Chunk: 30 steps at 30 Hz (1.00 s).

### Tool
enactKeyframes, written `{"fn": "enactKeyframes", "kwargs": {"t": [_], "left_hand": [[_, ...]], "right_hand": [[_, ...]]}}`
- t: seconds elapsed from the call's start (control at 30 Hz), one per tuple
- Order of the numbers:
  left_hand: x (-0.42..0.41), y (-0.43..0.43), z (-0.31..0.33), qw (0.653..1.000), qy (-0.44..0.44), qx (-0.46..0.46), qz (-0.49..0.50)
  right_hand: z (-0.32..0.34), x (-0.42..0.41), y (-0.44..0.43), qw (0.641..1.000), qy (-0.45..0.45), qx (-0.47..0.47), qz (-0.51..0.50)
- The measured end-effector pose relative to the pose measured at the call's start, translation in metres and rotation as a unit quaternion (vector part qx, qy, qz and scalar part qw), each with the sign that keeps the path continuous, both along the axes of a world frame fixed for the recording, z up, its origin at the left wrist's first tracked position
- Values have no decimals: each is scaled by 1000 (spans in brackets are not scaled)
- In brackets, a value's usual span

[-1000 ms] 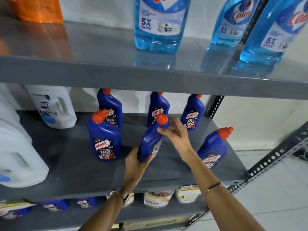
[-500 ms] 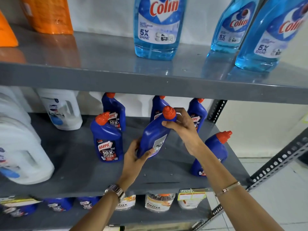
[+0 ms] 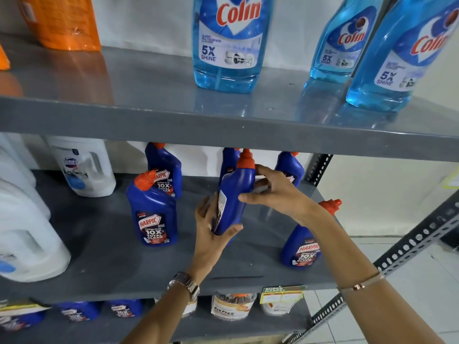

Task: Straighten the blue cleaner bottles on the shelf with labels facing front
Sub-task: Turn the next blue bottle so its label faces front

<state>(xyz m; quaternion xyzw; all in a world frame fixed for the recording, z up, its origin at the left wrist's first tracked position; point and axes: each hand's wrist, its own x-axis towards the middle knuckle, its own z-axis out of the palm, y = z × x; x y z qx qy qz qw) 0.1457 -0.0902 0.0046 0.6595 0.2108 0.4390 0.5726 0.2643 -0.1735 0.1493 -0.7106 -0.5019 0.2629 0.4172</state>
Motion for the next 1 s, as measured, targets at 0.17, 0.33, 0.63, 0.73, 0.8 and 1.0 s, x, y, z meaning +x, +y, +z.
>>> {"fn": "enactKeyframes", "kwargs": {"t": [0.17, 0.33, 0.63, 0.73, 0.8, 1.0], "left_hand": [[-1, 15, 4, 984, 123, 125, 22], [-3, 31, 9, 991, 112, 57, -51], [-3, 49, -13, 979, 154, -16, -129], [-5, 52, -29, 975, 156, -53, -146], [-5, 55, -33, 974, 148, -65, -156], [-7, 52, -35, 973, 120, -71, -186]], "right_hand": [[-9, 4, 4, 997, 15, 68, -16], [-22, -12, 22, 983, -34, 133, -121], [-51, -19, 35, 964, -133, 59, -222], [-64, -20, 33, 965, -148, 33, -213], [-68, -21, 32, 964, -146, 34, -218], [-78, -27, 30, 959, -124, 49, -252]]}}
